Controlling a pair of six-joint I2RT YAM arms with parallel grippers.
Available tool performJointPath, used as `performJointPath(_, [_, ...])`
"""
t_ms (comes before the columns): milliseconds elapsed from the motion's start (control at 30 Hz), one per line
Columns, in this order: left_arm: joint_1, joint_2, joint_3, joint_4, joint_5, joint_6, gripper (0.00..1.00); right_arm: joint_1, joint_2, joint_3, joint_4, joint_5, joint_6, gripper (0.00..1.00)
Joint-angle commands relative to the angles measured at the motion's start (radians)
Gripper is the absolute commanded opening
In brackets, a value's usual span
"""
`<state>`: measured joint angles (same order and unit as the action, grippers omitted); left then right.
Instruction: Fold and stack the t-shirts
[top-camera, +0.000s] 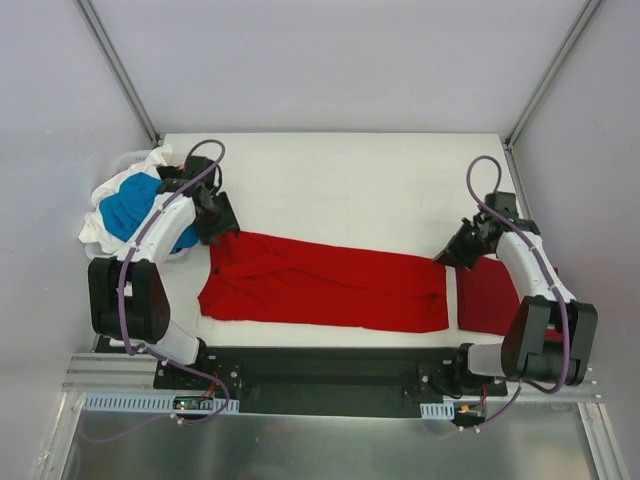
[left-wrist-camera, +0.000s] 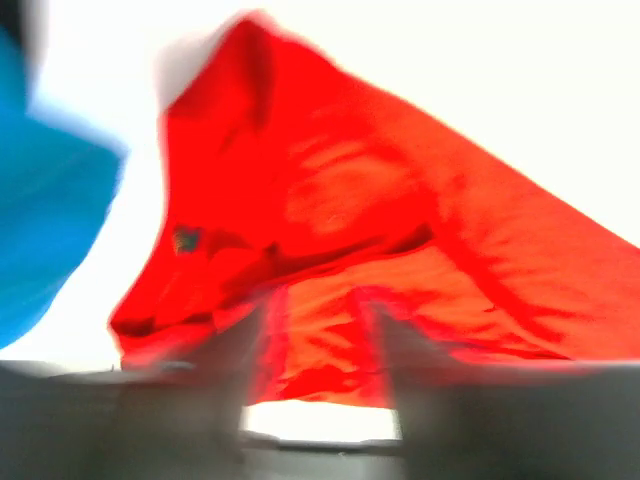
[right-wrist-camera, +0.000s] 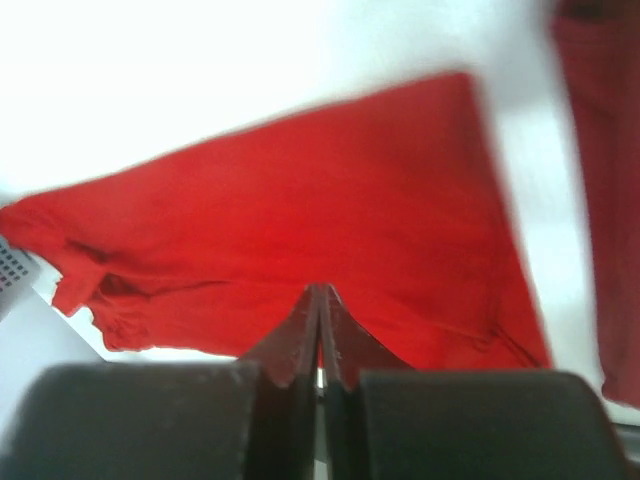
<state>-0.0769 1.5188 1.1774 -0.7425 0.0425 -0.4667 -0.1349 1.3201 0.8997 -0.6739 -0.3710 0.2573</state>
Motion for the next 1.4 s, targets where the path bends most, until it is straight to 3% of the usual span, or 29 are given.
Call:
performJointPath(0, [-0.066, 0.059, 0.11, 0.018, 0.0, -0.047, 0.1, 0.162, 0.057, 0.116, 0.049, 0.056, 0.057, 0.01])
performJointPath(67, [-0.072, 0.101, 0.093, 0.038, 0.031, -0.062, 0.03, 0.208, 0.106, 0.123, 0.066, 0.067, 0.071, 0.01])
performJointPath(167, [-0.103, 0.121, 0.07, 0.057, 0.03, -0.049, 0.04, 0.29, 0.174, 0.142, 0.086, 0.07, 0.079, 0.01])
performJointPath(200, [-0.118, 0.122, 0.067, 0.06, 0.034, -0.044, 0.12, 0.326, 0.191, 0.148, 0.089, 0.069, 0.079, 0.01])
performJointPath(300, [-0.139, 0.132, 0.039, 0.072, 0.062, -0.047, 0.21, 0.403, 0.251, 0.177, 0.086, 0.057, 0.08, 0.01])
performJointPath(367, [-0.176, 0.12, 0.01, 0.074, 0.072, -0.05, 0.34, 0.441, 0.272, 0.212, 0.083, 0.05, 0.079, 0.01])
performJointPath(433, [-0.214, 0.104, -0.019, 0.075, 0.073, -0.053, 0.43, 0.504, 0.297, 0.246, 0.063, 0.053, 0.073, 0.06])
performJointPath(600, [-0.244, 0.083, -0.077, 0.092, 0.076, -0.066, 0.4, 0.622, 0.366, 0.343, 0.039, 0.05, 0.06, 0.04])
performJointPath(800, [-0.245, 0.061, -0.153, 0.157, 0.071, -0.043, 0.34, 0.673, 0.398, 0.375, 0.036, 0.038, 0.053, 0.01])
performJointPath(1167, [-0.245, 0.179, 0.013, 0.155, 0.063, -0.003, 0.33, 0.706, 0.416, 0.38, -0.013, 0.063, 0.039, 0.01])
performJointPath(1367, [-0.224, 0.204, 0.139, 0.072, -0.033, 0.005, 0.35, 0.608, 0.329, 0.298, -0.024, 0.116, 0.057, 0.01])
